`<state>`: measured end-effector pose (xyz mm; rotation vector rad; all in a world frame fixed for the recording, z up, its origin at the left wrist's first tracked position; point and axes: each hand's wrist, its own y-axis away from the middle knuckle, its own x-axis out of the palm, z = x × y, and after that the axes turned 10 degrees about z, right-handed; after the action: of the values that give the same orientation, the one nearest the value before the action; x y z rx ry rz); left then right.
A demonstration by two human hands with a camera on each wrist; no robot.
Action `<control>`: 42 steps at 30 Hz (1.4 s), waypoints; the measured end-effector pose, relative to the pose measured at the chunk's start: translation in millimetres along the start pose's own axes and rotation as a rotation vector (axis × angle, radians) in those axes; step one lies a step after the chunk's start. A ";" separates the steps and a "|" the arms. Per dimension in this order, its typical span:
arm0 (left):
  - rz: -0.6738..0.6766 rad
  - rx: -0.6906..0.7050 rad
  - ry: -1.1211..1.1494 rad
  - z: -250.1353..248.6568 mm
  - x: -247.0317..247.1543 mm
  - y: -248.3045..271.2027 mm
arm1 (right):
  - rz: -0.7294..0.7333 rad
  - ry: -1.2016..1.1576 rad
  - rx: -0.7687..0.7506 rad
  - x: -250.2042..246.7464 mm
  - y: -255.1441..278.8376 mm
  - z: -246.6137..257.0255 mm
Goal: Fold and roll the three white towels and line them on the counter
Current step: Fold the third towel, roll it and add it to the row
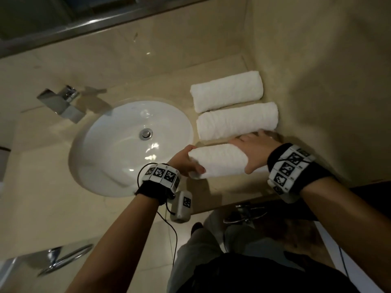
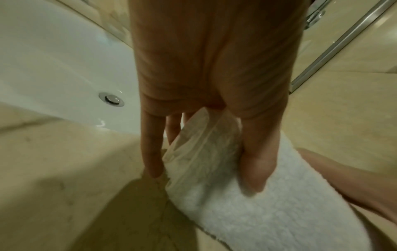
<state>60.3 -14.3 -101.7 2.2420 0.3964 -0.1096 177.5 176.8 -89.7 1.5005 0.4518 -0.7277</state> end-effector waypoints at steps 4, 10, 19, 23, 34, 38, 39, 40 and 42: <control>0.032 0.027 0.088 1.3 1.6 7.5 | -0.060 -0.027 -0.096 -4.7 -14.7 48.7; -0.142 -0.122 0.348 15.1 -15.5 17.1 | -0.151 -0.227 0.044 -8.6 -23.8 87.2; 0.034 -0.168 0.062 18.8 0.8 31.9 | -0.010 -0.981 0.363 1.1 -22.1 89.9; 0.109 -0.128 0.122 27.5 13.2 31.8 | -0.100 -1.126 0.371 11.2 -12.7 98.9; 0.381 -0.136 0.871 27.6 24.9 37.4 | -0.245 -2.056 0.230 10.2 31.3 91.7; 0.451 -0.180 0.819 30.4 25.1 38.3 | -0.327 -2.178 0.308 16.4 37.6 84.2; 0.449 -0.174 0.760 31.5 24.1 38.3 | -0.350 -2.197 0.345 17.1 37.6 83.1; 0.437 -0.179 0.691 32.2 22.7 38.2 | -0.384 -2.218 0.367 17.2 38.9 83.0; 0.423 -0.192 0.637 35.4 15.7 36.1 | -0.441 -2.283 0.424 19.5 38.0 81.9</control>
<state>88.5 -59.1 -101.4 2.0768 0.2382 0.8431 203.8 90.2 -71.2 0.1017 -1.2041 -2.3214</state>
